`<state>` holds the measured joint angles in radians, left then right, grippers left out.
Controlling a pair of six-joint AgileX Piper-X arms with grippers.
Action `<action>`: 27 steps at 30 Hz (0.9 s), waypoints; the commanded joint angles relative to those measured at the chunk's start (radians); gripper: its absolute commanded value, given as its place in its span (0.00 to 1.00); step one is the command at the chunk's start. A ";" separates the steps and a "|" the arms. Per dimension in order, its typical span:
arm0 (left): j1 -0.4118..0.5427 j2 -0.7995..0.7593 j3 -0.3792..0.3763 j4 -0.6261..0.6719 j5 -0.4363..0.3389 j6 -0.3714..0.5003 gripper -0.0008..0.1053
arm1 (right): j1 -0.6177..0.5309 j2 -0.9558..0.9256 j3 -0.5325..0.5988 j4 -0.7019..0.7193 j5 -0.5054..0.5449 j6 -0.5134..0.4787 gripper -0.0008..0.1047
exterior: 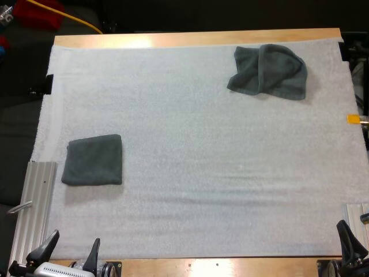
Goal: Pick towel from pile, fold and stack
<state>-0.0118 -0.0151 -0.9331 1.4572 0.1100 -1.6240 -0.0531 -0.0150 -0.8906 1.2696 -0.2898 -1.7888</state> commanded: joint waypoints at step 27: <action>0.004 -0.137 0.322 -0.333 -0.002 0.000 0.67 | -0.001 -0.038 0.318 -0.211 0.002 -0.049 0.72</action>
<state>-0.0101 -0.0131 -0.6122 1.1413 0.1100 -1.6181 -0.0531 -0.0132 -0.5723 1.0797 -0.2877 -1.8211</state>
